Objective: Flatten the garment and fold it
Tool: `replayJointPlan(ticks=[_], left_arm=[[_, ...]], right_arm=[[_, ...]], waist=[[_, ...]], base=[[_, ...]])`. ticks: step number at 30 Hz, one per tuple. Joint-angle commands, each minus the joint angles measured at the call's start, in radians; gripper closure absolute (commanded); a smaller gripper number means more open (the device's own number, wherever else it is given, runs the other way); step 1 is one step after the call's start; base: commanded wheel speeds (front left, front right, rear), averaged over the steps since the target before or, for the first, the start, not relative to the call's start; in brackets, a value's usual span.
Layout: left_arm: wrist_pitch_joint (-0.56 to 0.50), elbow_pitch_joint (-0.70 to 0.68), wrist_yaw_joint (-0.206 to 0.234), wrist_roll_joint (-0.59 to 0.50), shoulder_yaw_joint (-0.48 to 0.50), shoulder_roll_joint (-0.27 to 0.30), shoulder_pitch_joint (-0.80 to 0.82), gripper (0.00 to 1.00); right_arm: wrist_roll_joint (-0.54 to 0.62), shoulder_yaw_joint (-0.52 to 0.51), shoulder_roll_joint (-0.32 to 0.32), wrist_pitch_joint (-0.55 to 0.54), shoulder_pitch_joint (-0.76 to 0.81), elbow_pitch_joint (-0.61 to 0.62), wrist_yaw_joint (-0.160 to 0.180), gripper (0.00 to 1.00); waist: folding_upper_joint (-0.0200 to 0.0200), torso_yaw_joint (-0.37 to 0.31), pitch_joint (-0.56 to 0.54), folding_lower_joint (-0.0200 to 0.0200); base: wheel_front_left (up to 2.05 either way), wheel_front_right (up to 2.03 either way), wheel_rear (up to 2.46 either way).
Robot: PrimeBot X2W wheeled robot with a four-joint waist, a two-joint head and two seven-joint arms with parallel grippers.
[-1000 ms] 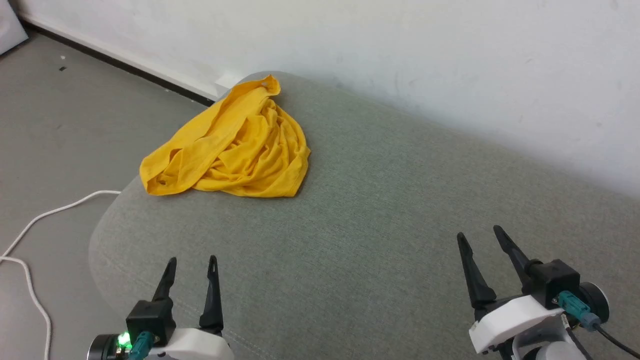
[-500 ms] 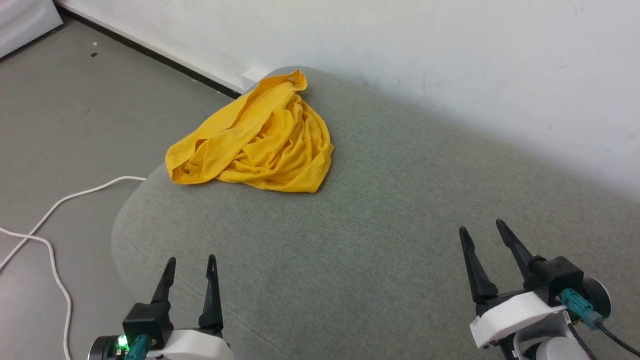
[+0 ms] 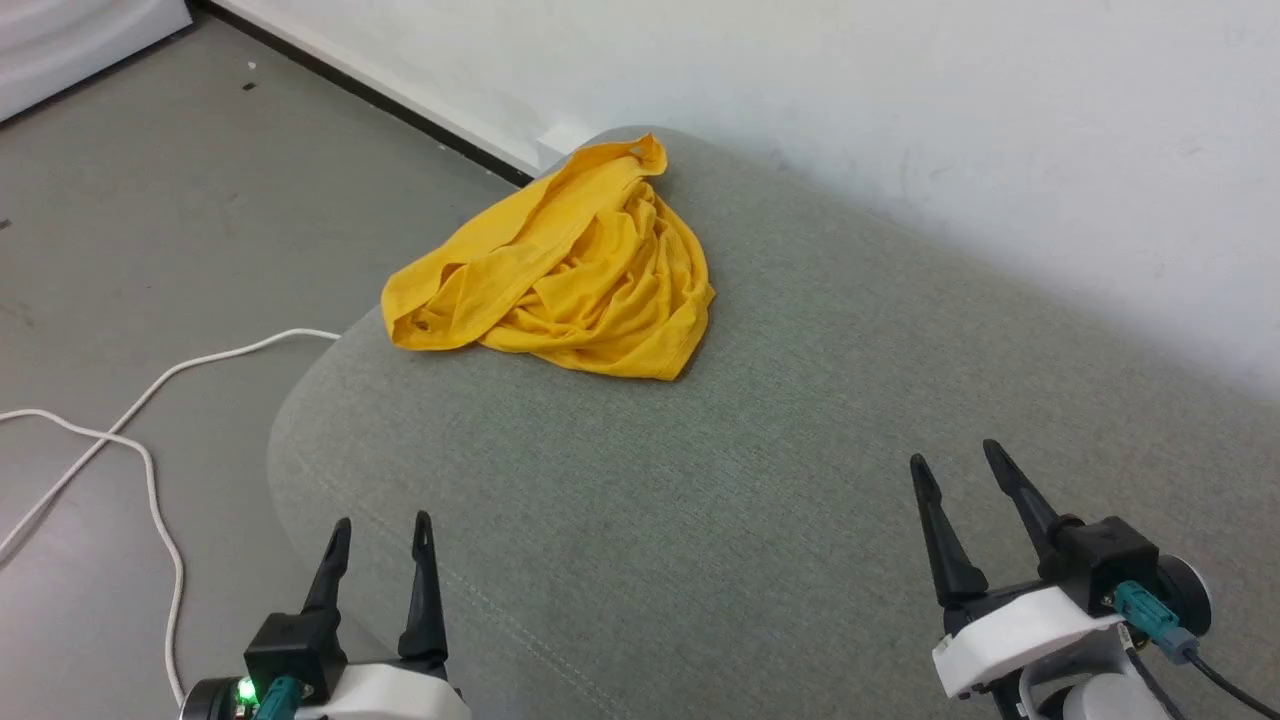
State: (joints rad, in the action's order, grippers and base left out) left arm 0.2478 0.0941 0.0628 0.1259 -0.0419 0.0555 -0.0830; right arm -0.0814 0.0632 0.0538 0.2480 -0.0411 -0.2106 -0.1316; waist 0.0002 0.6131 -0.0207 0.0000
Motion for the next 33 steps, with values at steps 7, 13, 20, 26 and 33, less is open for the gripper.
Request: replayJointPlan(ticks=[7, 13, 20, 26, 33], left_arm=[[0.014, 0.013, 0.009, 0.009, -0.004, -0.005, -0.018, 0.0], [0.014, 0.013, 0.006, 0.005, -0.003, -0.005, -0.02, 0.0], [0.014, -0.052, -0.003, 0.035, -0.002, -0.001, 0.015, 0.0], [-0.078, -0.212, -0.023, 0.01, -0.012, 0.058, 0.163, 0.0], [-0.279, -0.276, -0.065, 0.008, 0.005, 0.148, 0.474, 0.0]], right_arm=[[-0.01, -0.002, -0.004, 0.014, -0.014, -0.008, 0.001, 0.0], [-0.014, -0.004, -0.004, 0.014, -0.01, -0.012, 0.001, 0.0], [-0.013, -0.026, -0.004, 0.014, -0.001, -0.005, 0.001, 0.0], [0.037, -0.06, -0.004, 0.014, -0.011, 0.035, 0.001, 0.0], [0.089, -0.056, 0.03, -0.076, -0.053, 0.192, 0.001, 0.0]], waist=[[-0.0002, 0.021, -0.008, 0.0], [-0.0002, 0.018, -0.013, 0.0], [-0.0002, 0.017, -0.008, 0.0], [-0.0002, 0.003, 0.053, 0.0], [-0.0002, -0.034, 0.19, 0.0]], base=[[0.0, 0.0, 0.0], [0.0, 0.0, 0.0], [0.0, 0.0, 0.0], [0.0, 0.0, 0.0], [0.0, 0.0, 0.0]])
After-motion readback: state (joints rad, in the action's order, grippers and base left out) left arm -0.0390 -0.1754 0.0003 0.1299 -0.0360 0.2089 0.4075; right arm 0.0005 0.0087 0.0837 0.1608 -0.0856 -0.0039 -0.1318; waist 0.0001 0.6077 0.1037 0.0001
